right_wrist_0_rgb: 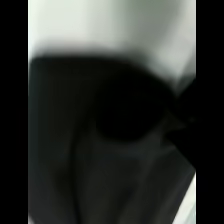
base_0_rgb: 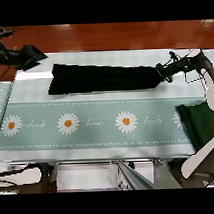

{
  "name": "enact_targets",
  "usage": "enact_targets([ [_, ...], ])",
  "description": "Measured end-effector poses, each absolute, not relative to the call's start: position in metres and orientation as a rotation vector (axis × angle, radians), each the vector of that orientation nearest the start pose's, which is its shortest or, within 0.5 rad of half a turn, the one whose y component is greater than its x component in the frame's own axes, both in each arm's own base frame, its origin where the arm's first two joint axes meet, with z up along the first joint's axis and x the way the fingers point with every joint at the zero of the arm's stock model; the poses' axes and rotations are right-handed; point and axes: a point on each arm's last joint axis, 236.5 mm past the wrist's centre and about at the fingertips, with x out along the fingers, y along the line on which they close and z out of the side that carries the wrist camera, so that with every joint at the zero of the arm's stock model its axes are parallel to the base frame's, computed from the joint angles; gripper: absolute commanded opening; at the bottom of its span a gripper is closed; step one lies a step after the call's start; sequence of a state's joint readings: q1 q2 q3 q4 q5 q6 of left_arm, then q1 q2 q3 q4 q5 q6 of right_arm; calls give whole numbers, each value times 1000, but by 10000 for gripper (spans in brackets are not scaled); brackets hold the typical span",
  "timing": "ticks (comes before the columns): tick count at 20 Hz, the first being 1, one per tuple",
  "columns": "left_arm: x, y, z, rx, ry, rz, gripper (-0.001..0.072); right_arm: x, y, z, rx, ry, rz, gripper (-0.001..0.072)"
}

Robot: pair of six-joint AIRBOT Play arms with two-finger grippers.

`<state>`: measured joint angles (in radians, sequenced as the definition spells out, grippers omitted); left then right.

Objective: Fold the shirts.

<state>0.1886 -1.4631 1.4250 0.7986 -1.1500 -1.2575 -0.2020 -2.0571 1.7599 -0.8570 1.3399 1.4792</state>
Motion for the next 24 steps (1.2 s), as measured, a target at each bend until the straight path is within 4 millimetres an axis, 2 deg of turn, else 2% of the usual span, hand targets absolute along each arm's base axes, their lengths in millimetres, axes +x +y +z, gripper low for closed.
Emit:
enact_targets([
  [2, 468, -97, 86, -483, 994, -496, 16, 501, 57, -76, 727, 1451, 344, 38],
  [6, 459, -150, 81, -417, 1002, -597, 16, 475, 41, -31, 568, 1431, 309, 38],
  [10, 448, -209, 83, -339, 976, -695, 15, 427, 24, 16, 490, 1357, 252, 38],
  [14, 432, -277, 77, -271, 951, -790, 13, 364, 11, 58, 464, 1250, 192, 38],
  [17, 416, -329, 57, -175, 973, -852, 13, 319, 16, 86, 451, 1171, 169, 38],
  [19, 409, -364, 39, -125, 1006, -872, 13, 298, 21, 100, 449, 1130, 160, 38],
  [22, 393, -423, 11, -108, 1070, -909, 13, 274, 29, 118, 444, 1081, 161, 38],
  [24, 369, -464, -10, -114, 1134, -956, 13, 265, 32, 125, 441, 1063, 161, 39],
])
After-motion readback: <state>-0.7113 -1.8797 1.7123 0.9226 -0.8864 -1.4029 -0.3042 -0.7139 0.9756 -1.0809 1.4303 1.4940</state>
